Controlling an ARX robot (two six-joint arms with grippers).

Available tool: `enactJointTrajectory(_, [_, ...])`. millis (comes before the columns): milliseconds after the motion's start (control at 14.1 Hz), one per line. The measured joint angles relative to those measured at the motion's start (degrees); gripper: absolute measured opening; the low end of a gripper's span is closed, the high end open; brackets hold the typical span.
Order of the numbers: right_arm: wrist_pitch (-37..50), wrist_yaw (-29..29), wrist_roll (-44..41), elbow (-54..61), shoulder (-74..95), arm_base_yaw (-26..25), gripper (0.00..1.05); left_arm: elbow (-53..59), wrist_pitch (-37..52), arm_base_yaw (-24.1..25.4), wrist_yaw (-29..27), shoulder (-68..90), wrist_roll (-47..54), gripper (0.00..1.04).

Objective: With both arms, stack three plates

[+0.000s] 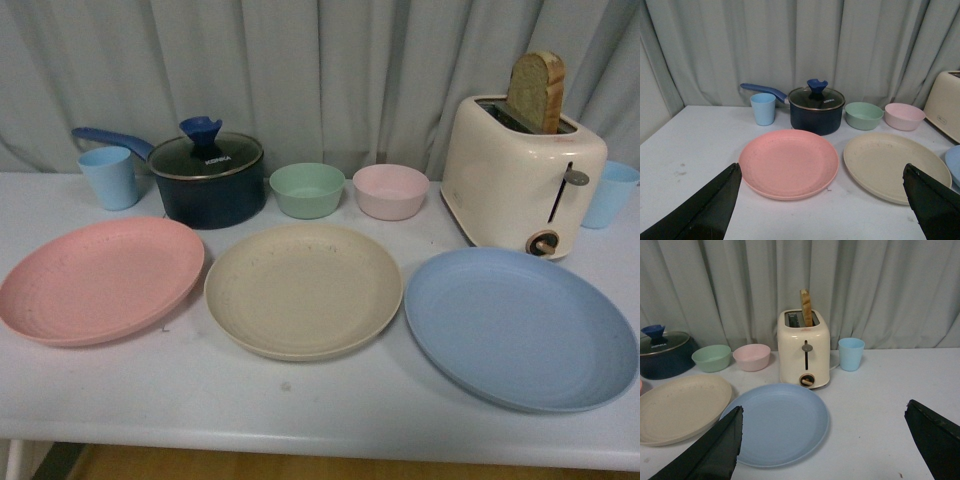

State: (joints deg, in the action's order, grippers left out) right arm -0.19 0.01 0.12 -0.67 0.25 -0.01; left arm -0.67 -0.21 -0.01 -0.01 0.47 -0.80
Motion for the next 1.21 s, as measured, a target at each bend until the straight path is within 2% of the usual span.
enactJointTrajectory(1208, [0.00,0.00,0.00,0.00,0.00,0.00,0.98,0.00,0.00,0.00,0.00,0.00,0.00,0.98])
